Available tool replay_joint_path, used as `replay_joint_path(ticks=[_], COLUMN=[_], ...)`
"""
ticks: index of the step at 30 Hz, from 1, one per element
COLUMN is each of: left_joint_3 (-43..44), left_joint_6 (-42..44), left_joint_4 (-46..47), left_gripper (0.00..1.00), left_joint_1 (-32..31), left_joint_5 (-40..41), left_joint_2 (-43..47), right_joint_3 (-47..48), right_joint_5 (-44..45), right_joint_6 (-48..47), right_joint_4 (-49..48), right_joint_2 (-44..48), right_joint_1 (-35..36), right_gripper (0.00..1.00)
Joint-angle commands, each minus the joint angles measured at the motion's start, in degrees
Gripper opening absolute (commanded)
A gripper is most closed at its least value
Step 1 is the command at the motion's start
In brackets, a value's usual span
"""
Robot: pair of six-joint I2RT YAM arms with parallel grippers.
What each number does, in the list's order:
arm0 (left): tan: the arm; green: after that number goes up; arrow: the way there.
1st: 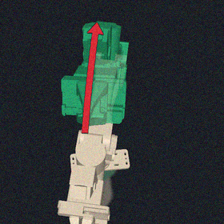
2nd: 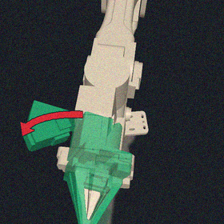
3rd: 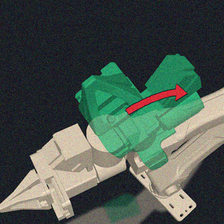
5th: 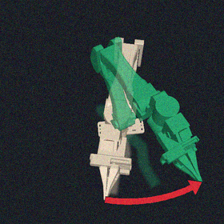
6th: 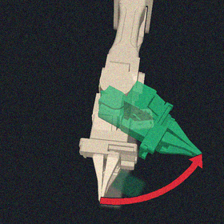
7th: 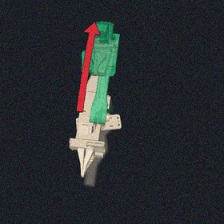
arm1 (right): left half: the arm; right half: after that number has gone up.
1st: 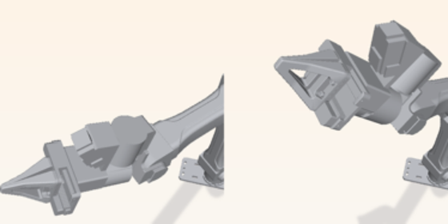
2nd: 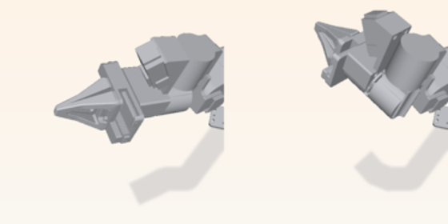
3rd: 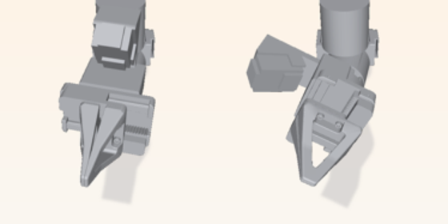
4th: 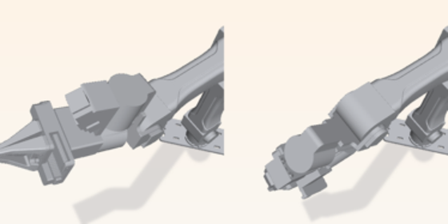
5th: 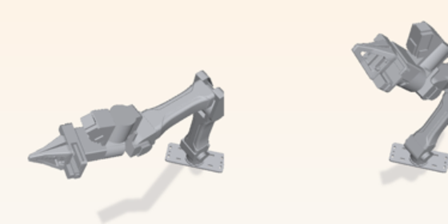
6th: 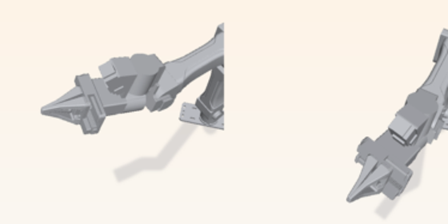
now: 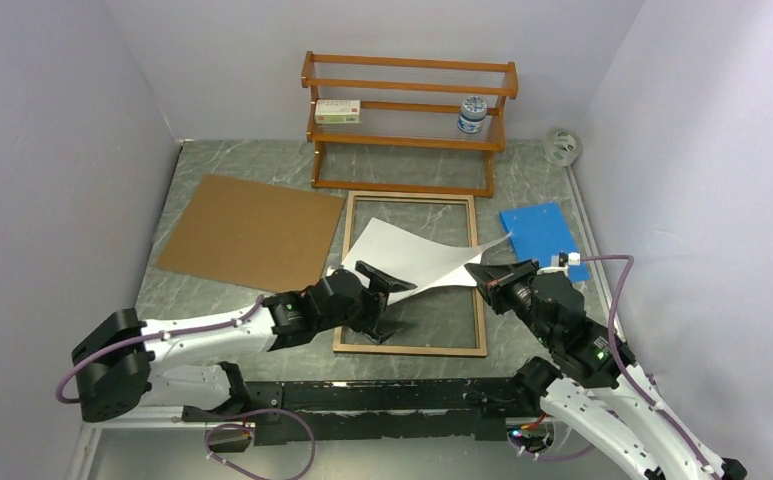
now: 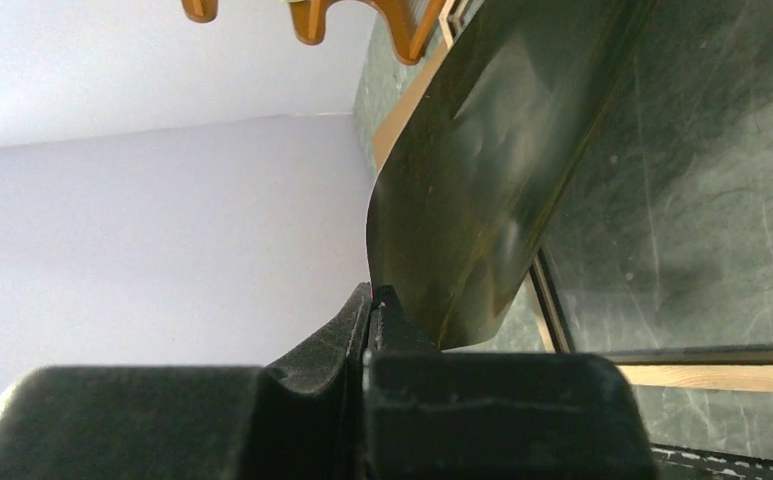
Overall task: Put the photo into the frame
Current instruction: Place the photo in the photo frame.
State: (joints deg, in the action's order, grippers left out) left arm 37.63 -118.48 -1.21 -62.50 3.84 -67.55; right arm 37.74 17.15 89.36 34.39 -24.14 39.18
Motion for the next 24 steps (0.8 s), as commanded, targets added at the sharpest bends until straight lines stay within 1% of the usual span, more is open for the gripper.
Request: replay_joint_path(ticks=[1, 3, 8, 12, 13, 14, 15, 16, 17, 18, 19, 21, 23, 24], left_joint_3=[-2.0, -2.4, -2.1, -2.0, -1.9, -1.6, -1.3, -1.1, -0.9, -0.6, -0.1, 2.7, 6.9, 9.0], left_joint_6=[-6.7, -7.6, -7.5, -6.7, -6.6, -6.0, -5.5, -4.9, -4.2, -3.3, -1.5, 3.1, 10.0, 13.3], left_joint_4=[9.7, 11.1, 8.5, 5.7, 4.6, 3.6, 2.6, 1.6, 0.6, -1.6, -2.9, -8.8, -15.7, -19.4], left_gripper=[0.89, 0.82, 0.62, 0.36, 0.33, 0.24, 0.17, 0.09, 0.04, 0.03, 0.03, 0.02, 0.03, 0.03], left_joint_1=[-0.4, -0.4, -0.4, -0.4, -0.4, -0.4, -0.4, -0.4, -0.4, -0.4, -0.4, -0.4, -0.3, -0.3], left_joint_5=[3.0, 4.6, 7.9, 10.5, 11.0, 11.5, 12.0, 12.7, 13.4, 14.5, 15.4, 17.2, 19.8, 21.0], left_joint_2=[-3.2, -3.9, -3.2, -0.9, -0.5, 0.1, 0.6, 1.1, 1.7, 2.3, 2.7, 3.4, 3.7, 3.8], right_joint_3=[2.0, 2.0, 1.8, 1.6, 1.6, 1.6, 1.7, 1.7, 1.8, 1.9, 2.1, 2.7, 4.1, 5.2], right_joint_5=[-2.4, -3.1, -3.5, -3.7, -3.7, -3.8, -3.9, -3.9, -4.0, -4.0, -4.0, -4.4, -4.4, -4.2], right_joint_6=[0.6, 0.9, 1.5, 1.2, 1.1, 1.0, 0.6, 0.2, -0.3, -1.2, -2.4, -7.2, -11.4, -14.4], right_joint_4=[-3.0, -1.9, 1.6, 4.9, 5.7, 6.4, 7.2, 7.9, 8.4, 8.7, 9.0, 7.8, 8.4, 9.0], right_joint_2=[1.7, 2.7, 5.6, 7.4, 7.5, 7.6, 7.8, 7.9, 8.1, 8.2, 8.4, 8.1, 7.0, 6.2], right_joint_1=[-0.1, 0.0, -0.1, 0.0, -0.1, -0.1, -0.1, -0.1, -0.1, 0.0, -0.1, -0.1, -0.1, 0.0], right_gripper=[0.00, 0.00, 0.00, 0.00, 0.00, 0.00, 0.03, 0.12, 0.24, 0.38, 0.49, 0.65, 0.77, 0.80])
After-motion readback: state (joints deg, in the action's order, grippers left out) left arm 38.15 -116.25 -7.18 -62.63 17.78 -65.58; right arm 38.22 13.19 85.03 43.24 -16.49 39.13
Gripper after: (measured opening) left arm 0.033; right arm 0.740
